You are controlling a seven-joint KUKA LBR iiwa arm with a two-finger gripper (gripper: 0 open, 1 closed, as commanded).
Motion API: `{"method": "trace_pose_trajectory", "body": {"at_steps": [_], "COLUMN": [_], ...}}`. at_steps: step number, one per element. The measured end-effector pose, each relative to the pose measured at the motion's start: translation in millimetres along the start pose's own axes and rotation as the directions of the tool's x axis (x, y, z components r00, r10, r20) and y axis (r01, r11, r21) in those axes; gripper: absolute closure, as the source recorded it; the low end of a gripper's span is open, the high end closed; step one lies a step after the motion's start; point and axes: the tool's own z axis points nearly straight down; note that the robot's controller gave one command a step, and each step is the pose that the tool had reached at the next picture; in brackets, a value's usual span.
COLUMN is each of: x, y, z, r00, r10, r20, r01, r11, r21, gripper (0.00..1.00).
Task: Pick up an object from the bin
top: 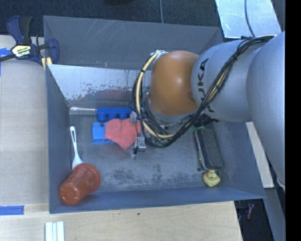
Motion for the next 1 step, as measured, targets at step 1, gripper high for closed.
{"method": "trace_pose_trajectory", "body": {"at_steps": [1], "x": [-41.0], "y": [2.9], "z": [42.7], "r00": [1.000], "r10": [-0.003], "r20": [0.005], "r01": [0.003], "r11": [1.000], "r21": [-0.002], "gripper": [1.00]}}
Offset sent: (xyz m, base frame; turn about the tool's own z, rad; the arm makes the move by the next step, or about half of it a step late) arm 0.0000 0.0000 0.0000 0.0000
